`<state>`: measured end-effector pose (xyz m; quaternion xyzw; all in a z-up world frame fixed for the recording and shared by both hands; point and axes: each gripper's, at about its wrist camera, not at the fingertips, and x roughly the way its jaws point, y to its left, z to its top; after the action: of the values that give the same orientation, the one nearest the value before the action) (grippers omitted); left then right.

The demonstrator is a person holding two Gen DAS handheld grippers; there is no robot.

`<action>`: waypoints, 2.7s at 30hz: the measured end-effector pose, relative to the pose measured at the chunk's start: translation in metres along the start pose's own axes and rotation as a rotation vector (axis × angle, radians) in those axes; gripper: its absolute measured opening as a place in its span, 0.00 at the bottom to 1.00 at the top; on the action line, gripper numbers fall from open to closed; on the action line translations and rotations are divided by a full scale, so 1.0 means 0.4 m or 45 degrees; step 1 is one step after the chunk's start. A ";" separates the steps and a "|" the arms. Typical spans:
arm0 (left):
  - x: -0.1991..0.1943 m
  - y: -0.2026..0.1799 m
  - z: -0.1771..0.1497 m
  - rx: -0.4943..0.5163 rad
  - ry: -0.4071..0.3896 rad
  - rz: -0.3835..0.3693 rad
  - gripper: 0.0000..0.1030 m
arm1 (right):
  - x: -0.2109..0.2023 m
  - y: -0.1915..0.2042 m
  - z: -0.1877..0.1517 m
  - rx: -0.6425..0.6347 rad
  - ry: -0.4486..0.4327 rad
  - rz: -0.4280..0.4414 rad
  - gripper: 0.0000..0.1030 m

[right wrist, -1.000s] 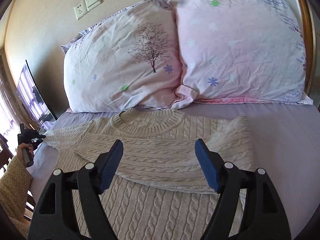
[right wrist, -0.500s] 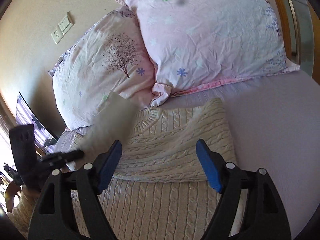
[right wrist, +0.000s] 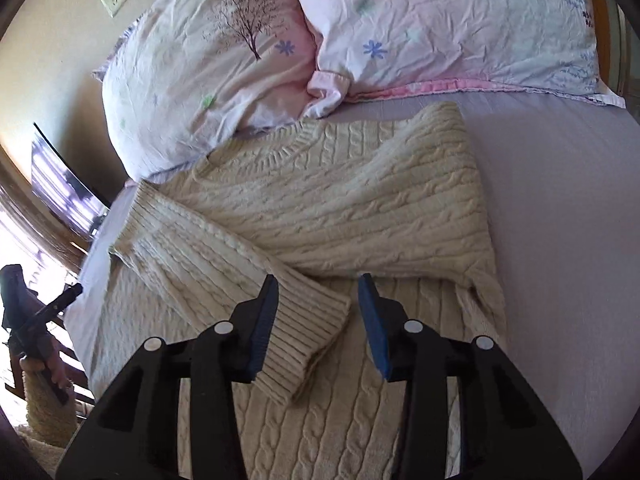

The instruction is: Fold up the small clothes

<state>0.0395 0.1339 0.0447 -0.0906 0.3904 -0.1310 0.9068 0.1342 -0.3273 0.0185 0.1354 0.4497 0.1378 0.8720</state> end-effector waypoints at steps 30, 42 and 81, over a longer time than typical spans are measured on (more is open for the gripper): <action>-0.073 0.005 -0.269 -0.191 0.027 -0.505 0.41 | -0.200 -0.202 -0.279 0.437 0.037 0.333 0.31; -0.105 -0.030 -0.354 -0.226 0.081 -0.623 0.10 | -0.255 -0.116 -0.382 0.246 0.014 0.608 0.07; 0.326 0.137 0.215 -0.569 0.190 -0.363 0.44 | 0.014 -0.204 0.218 0.501 -0.475 0.224 0.98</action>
<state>0.1977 0.1512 -0.0009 -0.3325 0.4587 -0.1742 0.8054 0.2185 -0.4105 0.0337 0.3636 0.2860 0.0958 0.8814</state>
